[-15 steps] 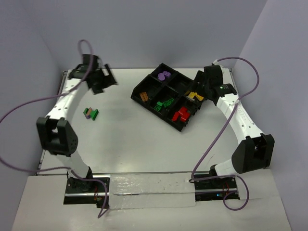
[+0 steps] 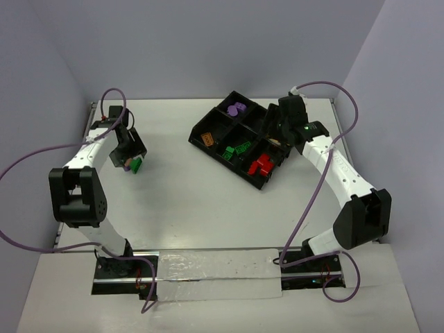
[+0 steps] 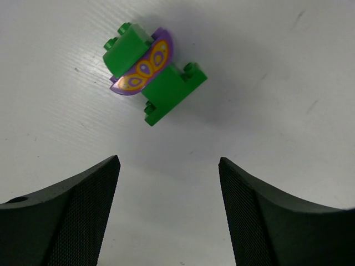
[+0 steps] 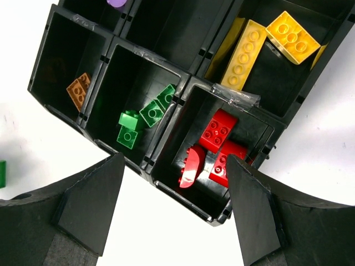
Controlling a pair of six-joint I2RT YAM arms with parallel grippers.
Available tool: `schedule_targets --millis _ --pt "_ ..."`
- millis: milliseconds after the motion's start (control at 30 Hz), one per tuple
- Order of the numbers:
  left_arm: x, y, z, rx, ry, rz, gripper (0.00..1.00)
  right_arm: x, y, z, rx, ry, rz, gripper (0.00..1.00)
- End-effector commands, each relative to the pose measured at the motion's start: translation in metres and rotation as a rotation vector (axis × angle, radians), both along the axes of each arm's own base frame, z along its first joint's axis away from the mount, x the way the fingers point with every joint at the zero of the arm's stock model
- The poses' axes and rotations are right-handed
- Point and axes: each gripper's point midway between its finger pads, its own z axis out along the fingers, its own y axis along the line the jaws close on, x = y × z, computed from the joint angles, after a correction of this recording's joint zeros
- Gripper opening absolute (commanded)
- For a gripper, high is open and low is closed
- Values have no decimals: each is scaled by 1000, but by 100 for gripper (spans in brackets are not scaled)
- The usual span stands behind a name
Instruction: Sort the legos into containers by color
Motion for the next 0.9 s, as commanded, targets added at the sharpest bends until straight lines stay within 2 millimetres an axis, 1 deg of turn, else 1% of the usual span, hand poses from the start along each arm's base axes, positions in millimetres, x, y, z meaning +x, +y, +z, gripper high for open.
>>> schedule_targets --millis 0,133,167,267,333,533,733,800,867 --pt "6 15 -6 80 -12 12 79 13 3 23 17 -80 -14 81" --pt "10 7 -21 44 5 -26 77 15 6 22 14 -75 -6 80" --pt "11 7 -28 40 18 -24 76 16 7 22 14 -74 -2 80" --pt "16 14 -33 76 11 3 75 18 11 23 14 -75 7 80" --pt "16 15 -38 83 21 0 75 20 12 24 5 -69 13 80" --pt "22 10 -53 57 31 -2 73 22 15 28 5 -76 20 80" --pt "36 13 -57 73 16 6 63 23 21 26 -3 -65 38 80" --pt "37 11 -60 65 12 6 56 24 21 28 -6 -67 39 80" --pt "37 8 -63 48 13 5 53 25 22 30 -7 -69 40 80"
